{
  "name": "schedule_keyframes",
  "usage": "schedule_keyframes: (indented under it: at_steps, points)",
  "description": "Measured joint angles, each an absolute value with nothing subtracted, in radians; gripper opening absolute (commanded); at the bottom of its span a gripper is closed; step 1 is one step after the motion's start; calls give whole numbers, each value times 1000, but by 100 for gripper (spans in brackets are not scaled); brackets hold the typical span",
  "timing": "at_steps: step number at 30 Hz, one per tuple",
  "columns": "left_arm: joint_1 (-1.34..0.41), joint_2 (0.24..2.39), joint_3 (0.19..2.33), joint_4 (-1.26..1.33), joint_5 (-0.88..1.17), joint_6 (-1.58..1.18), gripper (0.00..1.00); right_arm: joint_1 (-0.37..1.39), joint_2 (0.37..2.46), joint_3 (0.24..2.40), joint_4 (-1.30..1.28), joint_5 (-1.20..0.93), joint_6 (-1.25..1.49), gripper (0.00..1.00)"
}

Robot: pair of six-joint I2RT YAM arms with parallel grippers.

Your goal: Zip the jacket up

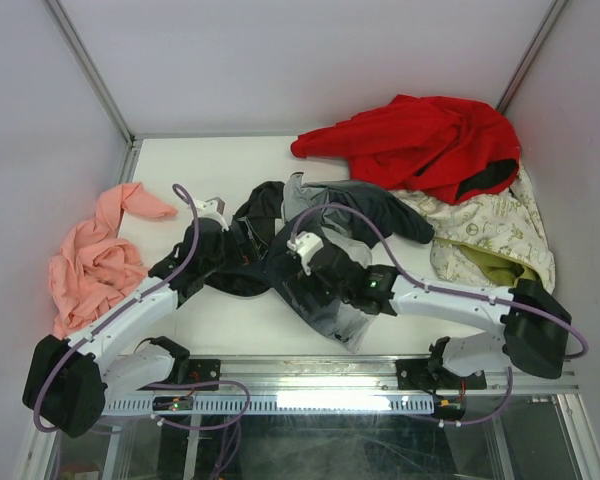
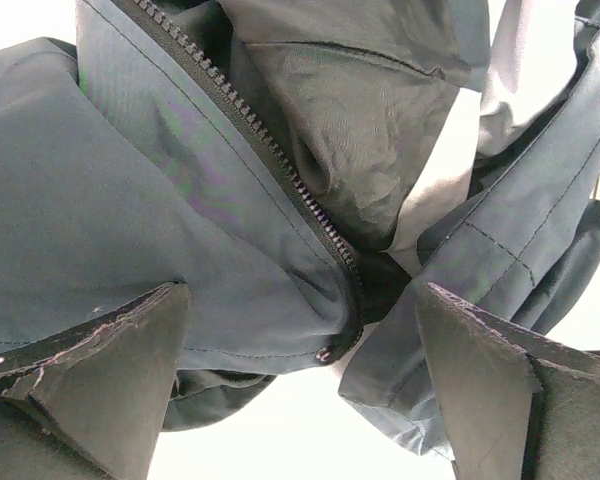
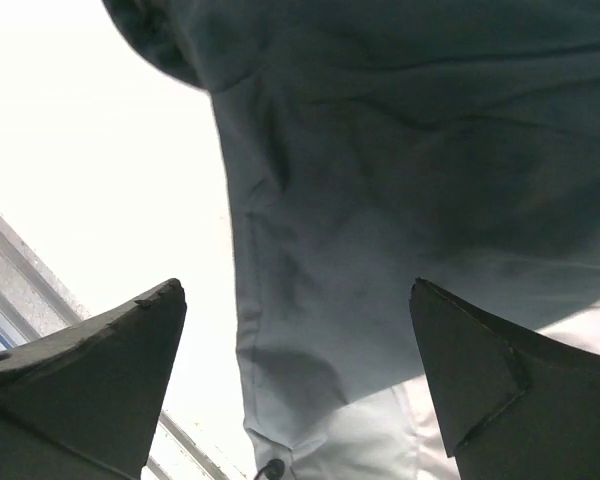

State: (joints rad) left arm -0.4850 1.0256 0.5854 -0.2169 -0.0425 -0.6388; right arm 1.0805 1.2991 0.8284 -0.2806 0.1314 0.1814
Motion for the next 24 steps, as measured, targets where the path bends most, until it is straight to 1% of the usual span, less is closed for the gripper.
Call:
schedule_keyframes:
  at_steps: [3,6,10,13,14,15,20,24]
  points:
    - [-485,1037,585,-212,-39,-640,99,1137,1362,822,-253,167,196,99]
    - [-485,1044,585,-207,-35,-640,99,1159,1448,822,-221,211,217,99]
    - [-485,1045,585,-197,-28,-640,99,1160,1565,822,-205,282,247,93]
    - [-485,1045,578,-186,-26,-641,99,1161,1591,822,-204,328,257,78]
    - [-485,1045,574,-184,-26,-641,99,1162,1591,822,-204,347,261,71]
    - [-485,1045,569,-184,-26,-643,99,1162,1591,822,-202,369,264,61]
    - [-485,1040,552,-179,-25,-646,99,1144,1585,822,-207,442,260,1]
    - [-485,1013,552,-179,-25,-646,99,1095,1503,822,-243,473,241,0]
